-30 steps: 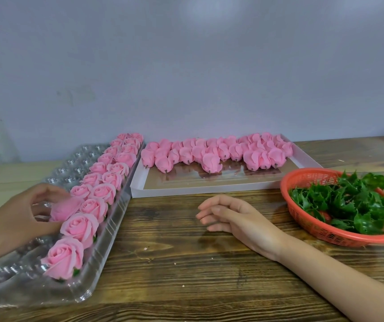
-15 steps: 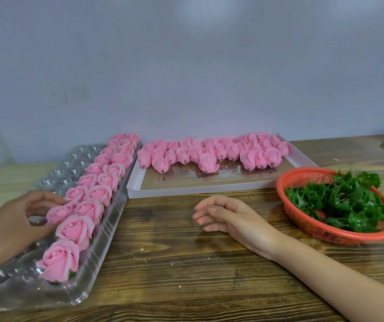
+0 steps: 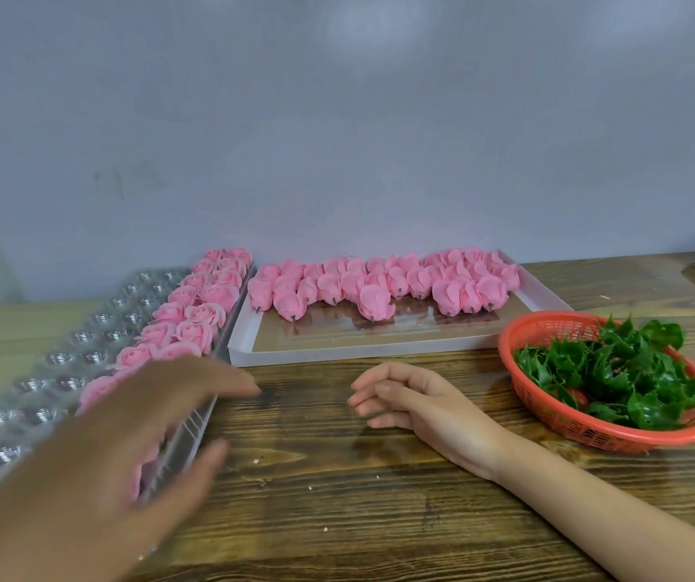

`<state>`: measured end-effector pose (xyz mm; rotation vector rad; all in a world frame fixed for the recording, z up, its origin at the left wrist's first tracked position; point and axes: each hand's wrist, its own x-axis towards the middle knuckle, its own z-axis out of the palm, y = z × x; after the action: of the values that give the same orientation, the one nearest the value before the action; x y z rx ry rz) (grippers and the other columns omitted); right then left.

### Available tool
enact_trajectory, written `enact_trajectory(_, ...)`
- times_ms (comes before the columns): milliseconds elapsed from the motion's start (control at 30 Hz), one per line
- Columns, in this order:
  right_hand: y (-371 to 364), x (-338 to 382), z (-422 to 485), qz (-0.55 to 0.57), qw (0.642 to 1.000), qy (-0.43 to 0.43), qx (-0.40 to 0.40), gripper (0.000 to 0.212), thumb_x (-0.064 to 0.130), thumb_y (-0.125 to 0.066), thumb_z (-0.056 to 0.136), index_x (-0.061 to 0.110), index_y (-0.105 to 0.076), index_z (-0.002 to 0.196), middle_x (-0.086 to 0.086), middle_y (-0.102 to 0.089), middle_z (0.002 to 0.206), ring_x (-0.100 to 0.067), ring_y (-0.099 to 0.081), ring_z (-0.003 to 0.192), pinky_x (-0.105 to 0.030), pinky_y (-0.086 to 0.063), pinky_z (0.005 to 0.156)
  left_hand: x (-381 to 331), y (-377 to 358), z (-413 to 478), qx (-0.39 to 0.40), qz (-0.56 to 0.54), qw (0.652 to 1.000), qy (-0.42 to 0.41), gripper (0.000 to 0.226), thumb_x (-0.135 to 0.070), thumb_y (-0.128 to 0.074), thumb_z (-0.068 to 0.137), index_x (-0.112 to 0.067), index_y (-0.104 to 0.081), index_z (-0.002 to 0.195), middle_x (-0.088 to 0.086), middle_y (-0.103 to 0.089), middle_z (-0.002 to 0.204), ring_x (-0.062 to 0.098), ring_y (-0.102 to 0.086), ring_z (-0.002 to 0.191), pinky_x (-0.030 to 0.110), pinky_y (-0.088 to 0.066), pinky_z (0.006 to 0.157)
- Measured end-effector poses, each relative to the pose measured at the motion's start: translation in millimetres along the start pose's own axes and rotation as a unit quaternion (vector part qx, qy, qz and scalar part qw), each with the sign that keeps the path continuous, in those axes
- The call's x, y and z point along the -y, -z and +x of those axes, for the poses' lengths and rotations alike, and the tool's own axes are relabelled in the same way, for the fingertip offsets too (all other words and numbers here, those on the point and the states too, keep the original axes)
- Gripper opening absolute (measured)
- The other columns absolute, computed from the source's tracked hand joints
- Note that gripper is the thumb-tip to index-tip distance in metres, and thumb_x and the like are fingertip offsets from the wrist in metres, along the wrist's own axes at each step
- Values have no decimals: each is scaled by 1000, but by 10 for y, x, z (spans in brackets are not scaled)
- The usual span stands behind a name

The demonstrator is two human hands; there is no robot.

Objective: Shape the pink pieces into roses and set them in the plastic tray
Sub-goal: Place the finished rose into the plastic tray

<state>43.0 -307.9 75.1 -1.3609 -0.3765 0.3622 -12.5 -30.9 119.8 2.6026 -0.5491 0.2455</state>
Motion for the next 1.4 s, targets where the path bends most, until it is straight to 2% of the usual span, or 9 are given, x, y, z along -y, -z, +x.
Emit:
enact_trajectory(33, 2, -3, -2, -2, 1000, 1, -1, 21, 3, -45, 101, 3, -65, 108, -11, -72, 104, -12, -69, 93, -22, -54, 80, -225, -28, -12, -11, -26, 999, -42, 20, -24, -69, 80, -41, -74, 88, 3, -69, 98, 24, -61, 96, 4, -41, 81)
enact_trajectory(67, 5, -5, -4, -5, 1000, 3, -2, 22, 2, -45, 101, 2, -66, 108, -10, -72, 105, -12, -69, 93, -22, -54, 81, -521, 29, 54, -15, 5, 996, -93, 22, -28, -61, 81, -46, -67, 92, -11, -67, 95, 14, -62, 90, 3, -42, 76)
enact_trajectory(133, 7, -7, -9, -14, 1000, 2, -4, 24, 1, -45, 101, 0, -67, 109, -8, -71, 106, -11, -69, 94, -22, -54, 81, -770, -79, -87, 29, 74, 972, -219, 17, -38, -52, 78, -40, -57, 94, -25, -59, 86, -8, -57, 79, 7, -47, 68)
enact_trajectory(167, 9, -7, -10, -16, 1000, 1, -6, 25, 1, -44, 101, -1, -68, 110, -7, -71, 106, -11, -69, 95, -22, -54, 81, -772, -227, -167, 60, 96, 968, -225, 13, -41, -48, 78, -38, -56, 88, -24, -56, 81, -11, -53, 74, 7, -47, 63)
enact_trajectory(267, 11, -7, -13, -19, 1000, 2, -14, 27, 1, -44, 101, 0, -68, 113, -7, -72, 109, -12, -69, 98, -22, -54, 81, -833, -507, 6, 60, 57, 984, -159, 20, -43, -42, 88, -25, -52, 86, -12, -52, 85, -1, -49, 81, 13, -41, 66)
enact_trajectory(367, 5, -10, -7, -14, 1000, 6, -25, 27, -1, -44, 100, -1, -67, 116, -8, -71, 114, -13, -68, 101, -25, -55, 84, -698, -707, 317, 19, 55, 994, -88, 21, -41, -48, 89, -23, -48, 77, -11, -51, 68, 4, -48, 65, 15, -29, 53)
enact_trajectory(500, 4, -32, 5, -7, 999, 9, -36, 29, -3, -43, 100, -5, -65, 118, -11, -70, 110, -21, -64, 111, -37, -53, 99, -587, -836, 582, 20, 25, 999, -22, 28, -38, -53, 87, -27, -46, 63, -11, -49, 58, 1, -47, 57, 14, -23, 51)
enact_trajectory(767, 20, -46, 5, -20, 999, 8, -43, 29, -2, -45, 99, 1, -70, 114, -12, -71, 114, -19, -65, 112, -38, -52, 100, -497, -926, 528, -2, 73, 994, -86, 22, -39, -42, 88, -25, -40, 70, -11, -44, 63, 8, -44, 60, 17, -26, 52)
enact_trajectory(1400, -68, 16, -29, -81, 994, 23, -64, 31, -5, -46, 98, 5, -72, 113, -13, -70, 116, -19, -66, 108, -39, -54, 97, -485, -919, 530, -5, 68, 992, -108, 24, -35, -44, 91, -28, -36, 69, -11, -53, 72, 9, -51, 63, 26, -44, 60)
